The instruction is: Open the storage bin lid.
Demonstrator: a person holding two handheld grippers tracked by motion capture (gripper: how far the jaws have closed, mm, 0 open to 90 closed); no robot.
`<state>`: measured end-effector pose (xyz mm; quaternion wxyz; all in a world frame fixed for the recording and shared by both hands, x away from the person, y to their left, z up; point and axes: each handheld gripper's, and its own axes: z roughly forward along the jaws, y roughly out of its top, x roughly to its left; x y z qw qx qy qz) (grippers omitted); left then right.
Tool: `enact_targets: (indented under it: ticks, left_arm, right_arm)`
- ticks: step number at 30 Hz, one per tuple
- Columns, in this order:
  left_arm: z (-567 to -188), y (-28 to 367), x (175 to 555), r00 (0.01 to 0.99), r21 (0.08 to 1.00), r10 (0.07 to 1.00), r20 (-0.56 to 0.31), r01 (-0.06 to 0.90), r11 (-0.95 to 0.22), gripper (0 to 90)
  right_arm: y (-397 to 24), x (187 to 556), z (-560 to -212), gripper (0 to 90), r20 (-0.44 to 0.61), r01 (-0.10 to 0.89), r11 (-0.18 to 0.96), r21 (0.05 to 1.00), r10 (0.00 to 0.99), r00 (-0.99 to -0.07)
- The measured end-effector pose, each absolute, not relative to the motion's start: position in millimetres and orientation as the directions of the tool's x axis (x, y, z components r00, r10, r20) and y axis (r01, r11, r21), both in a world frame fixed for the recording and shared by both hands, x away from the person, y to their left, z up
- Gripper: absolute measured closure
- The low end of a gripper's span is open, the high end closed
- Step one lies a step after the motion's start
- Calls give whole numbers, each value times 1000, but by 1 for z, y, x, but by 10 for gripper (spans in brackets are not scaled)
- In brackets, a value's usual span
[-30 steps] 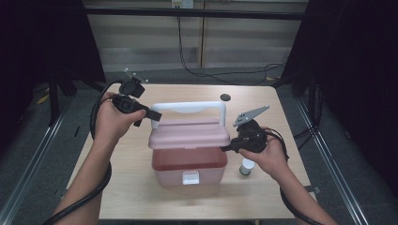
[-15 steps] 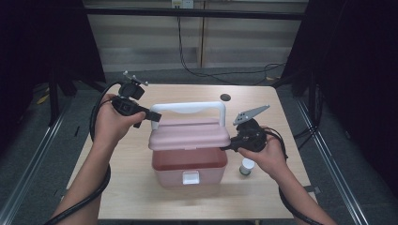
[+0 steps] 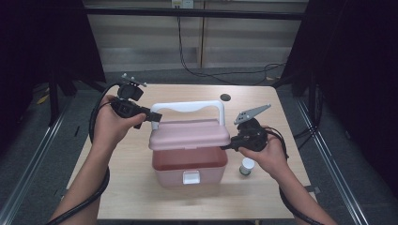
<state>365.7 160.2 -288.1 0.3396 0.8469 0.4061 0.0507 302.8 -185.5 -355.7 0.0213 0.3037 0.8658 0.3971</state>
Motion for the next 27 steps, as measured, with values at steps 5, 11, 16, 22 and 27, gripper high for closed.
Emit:
enact_targets:
  ticks: [5,11,16,22,27]
  left_arm:
    - [-285,169,363,657,621,732,-181,653,-433,438]
    - [-281,190,358,638,637,751,-169,652,-411,394]
    - [-295,209,355,611,609,777,-150,677,-414,388]
    - [-314,217,351,600,589,783,-164,696,-410,390]
    - [-325,214,347,616,581,768,-174,694,-425,390]
  right_arm:
    - [-185,303,-355,900,202,508,501,701,543,-815]
    - [-185,303,-355,900,198,507,502,701,546,-814]
    - [-185,303,-353,900,200,508,499,702,547,-813]
    - [-184,303,-351,900,201,513,498,699,551,-810]
    - [-184,303,-348,900,199,511,495,703,553,-809]
